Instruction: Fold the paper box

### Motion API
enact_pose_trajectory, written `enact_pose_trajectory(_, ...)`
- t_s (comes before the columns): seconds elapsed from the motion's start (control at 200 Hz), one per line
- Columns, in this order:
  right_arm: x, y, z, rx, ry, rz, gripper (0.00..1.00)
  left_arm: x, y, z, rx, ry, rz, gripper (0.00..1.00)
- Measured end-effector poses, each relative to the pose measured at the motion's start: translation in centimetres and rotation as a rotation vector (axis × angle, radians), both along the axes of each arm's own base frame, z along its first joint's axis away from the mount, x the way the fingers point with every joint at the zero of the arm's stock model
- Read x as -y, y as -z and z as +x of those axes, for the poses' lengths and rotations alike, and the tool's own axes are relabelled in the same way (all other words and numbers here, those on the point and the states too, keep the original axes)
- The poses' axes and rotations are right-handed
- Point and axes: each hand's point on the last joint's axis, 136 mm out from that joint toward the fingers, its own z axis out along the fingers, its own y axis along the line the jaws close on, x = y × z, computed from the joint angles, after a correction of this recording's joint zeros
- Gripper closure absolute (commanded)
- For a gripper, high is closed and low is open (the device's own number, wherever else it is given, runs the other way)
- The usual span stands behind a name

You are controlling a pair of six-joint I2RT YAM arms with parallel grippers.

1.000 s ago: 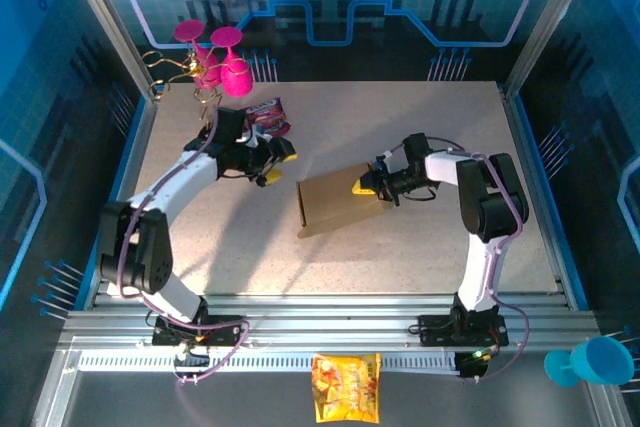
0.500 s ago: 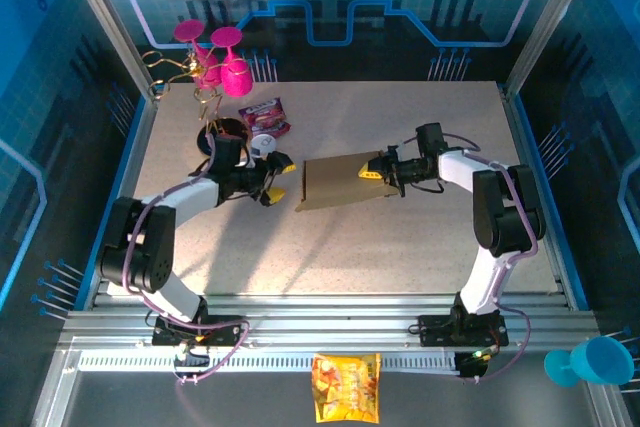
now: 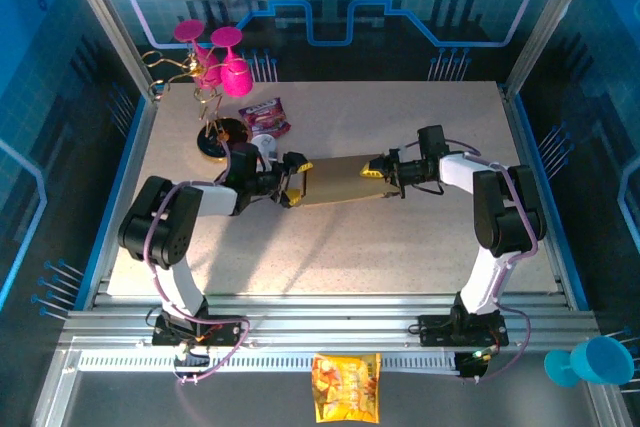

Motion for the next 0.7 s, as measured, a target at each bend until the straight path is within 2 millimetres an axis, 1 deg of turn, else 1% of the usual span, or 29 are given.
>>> enact_pose_trajectory(0.12, 0.0, 0.1, 0.1, -0.008, 0.008, 0.011, 0.75, 1.2, -0.8, 0.1, 0.011, 0.000, -0.046, 0.13)
enact_pose_trajectory(0.25, -0.1, 0.1, 0.3, -0.012, 0.022, 0.021, 0.74, 2.5, -1.6, -0.2, 0.020, 0.013, -0.078, 0.17)
enact_pose_trajectory(0.31, -0.1, 0.1, 0.4, -0.012, 0.027, 0.025, 0.74, 3.0, -1.9, -0.4, 0.017, 0.019, -0.090, 0.22)
enact_pose_trajectory(0.36, -0.1, 0.0, 0.6, -0.006, 0.032, 0.031, 0.73, 3.3, -2.0, -0.5, 0.011, 0.020, -0.099, 0.28)
enact_pose_trajectory(0.425, -0.2, -0.1, 0.7, -0.005, 0.036, 0.038, 0.73, 3.4, -2.0, -0.6, 0.002, 0.017, -0.106, 0.35)
enact_pose_trajectory(0.46, -0.2, -0.1, 0.8, -0.004, 0.037, 0.041, 0.72, 3.4, -2.0, -0.6, -0.004, 0.012, -0.108, 0.37)
enact_pose_trajectory(0.57, -0.2, -0.3, 1.0, 0.001, 0.039, 0.046, 0.65, 3.3, -1.6, -0.5, -0.028, -0.006, -0.116, 0.44)
enact_pose_trajectory(0.695, -0.2, 0.2, 0.8, -0.021, 0.036, 0.030, 0.52, 3.3, -1.6, -0.6, -0.043, -0.013, -0.121, 0.49)
